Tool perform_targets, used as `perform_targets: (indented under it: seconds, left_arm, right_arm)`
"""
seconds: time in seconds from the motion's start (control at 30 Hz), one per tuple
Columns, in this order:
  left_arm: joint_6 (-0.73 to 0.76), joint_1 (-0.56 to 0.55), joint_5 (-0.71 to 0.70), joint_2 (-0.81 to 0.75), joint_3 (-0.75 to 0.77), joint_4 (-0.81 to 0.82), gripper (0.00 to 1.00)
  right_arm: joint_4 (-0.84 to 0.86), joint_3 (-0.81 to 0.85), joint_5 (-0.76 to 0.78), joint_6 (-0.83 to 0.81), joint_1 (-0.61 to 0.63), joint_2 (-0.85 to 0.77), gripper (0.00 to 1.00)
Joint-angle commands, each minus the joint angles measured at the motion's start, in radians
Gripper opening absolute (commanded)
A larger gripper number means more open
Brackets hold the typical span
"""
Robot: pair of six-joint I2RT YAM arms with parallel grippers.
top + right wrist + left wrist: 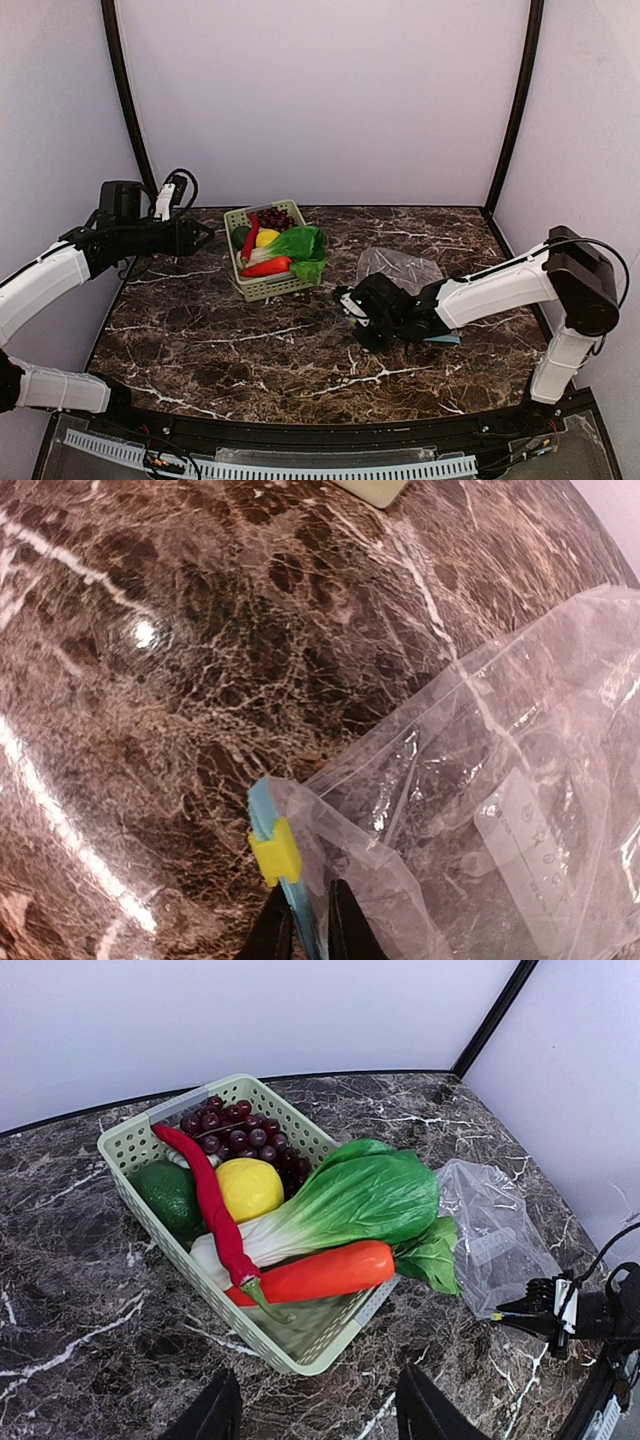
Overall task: Place the food in the zip-top bag and seal the zipper
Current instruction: Pick up the zipper food storage bag from the center of the board.
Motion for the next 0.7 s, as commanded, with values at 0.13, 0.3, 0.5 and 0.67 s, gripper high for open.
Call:
perform_targets:
  seconds: [0.13, 0.3, 0.5, 0.67]
  left_arm:
    - [0.042, -0.062, 0.123, -0.028, -0.008, 0.057, 0.52]
    - [0.136, -0.231, 0.147, -0.038, 0.009, 0.080, 0.54]
    - [0.236, -0.461, 0.232, 0.058, 0.163, 0.058, 0.58]
    - [0.274, -0.619, 0.249, 0.169, 0.256, 0.067, 0.59]
  right_arm:
    - [0.003, -0.018, -0.074, 0.037, 0.011, -0.187, 0.00]
    - [-0.092, 0.020, -0.226, 0.068, 0.011, -0.347, 0.00]
    - [-0.223, 0.104, -0.498, 0.114, 0.010, -0.484, 0.00]
    - [-0.292, 0.183, -0.679, 0.156, 0.011, -0.529, 0.00]
